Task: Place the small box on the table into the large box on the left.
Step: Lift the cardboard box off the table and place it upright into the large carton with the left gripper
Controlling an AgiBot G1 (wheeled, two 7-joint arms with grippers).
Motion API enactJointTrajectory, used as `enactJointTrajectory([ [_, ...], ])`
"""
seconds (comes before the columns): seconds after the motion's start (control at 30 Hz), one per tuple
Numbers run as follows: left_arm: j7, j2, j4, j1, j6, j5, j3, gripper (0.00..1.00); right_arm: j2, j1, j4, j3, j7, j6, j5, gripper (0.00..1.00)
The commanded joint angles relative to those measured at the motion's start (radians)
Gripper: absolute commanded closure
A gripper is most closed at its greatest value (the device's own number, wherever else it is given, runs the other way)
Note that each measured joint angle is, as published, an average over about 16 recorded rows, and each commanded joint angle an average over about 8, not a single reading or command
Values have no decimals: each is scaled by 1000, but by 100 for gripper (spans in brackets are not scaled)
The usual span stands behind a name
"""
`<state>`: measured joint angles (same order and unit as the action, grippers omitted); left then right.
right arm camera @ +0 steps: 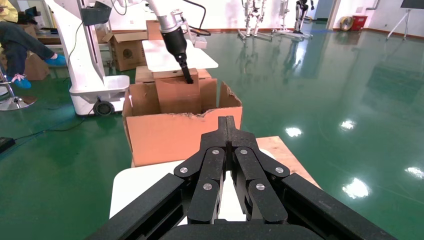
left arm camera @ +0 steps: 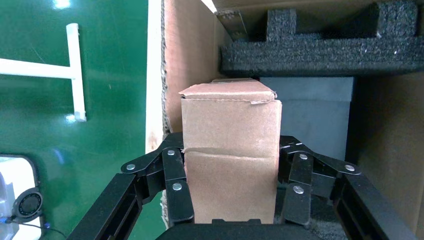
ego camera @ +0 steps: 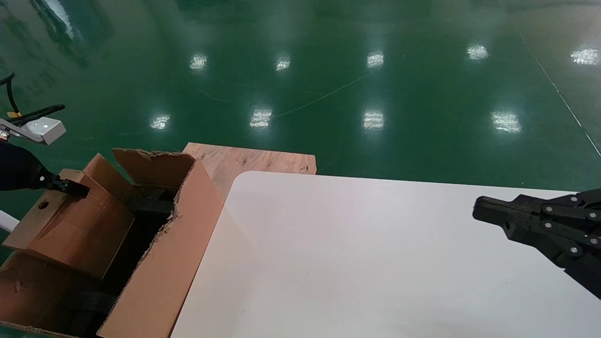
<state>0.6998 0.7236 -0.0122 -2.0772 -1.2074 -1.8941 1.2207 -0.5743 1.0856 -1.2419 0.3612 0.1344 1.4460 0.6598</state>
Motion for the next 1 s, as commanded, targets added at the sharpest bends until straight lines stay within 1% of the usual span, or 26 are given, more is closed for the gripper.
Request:
enactJointTrajectory([
  [0.03,-2,1,0,6,-1,2,-2,100,0,0,0,0,0,0,0,100],
  [0.33,-2,1,-3,30,13,2,-2,100,0,0,0,0,0,0,0,100],
  [0.67,-20,-9,-6,85,47,15,-11,100,0,0,0,0,0,0,0,100],
  [1.0,-35,-11,-7,112,49,18,-14,100,0,0,0,0,0,0,0,100],
])
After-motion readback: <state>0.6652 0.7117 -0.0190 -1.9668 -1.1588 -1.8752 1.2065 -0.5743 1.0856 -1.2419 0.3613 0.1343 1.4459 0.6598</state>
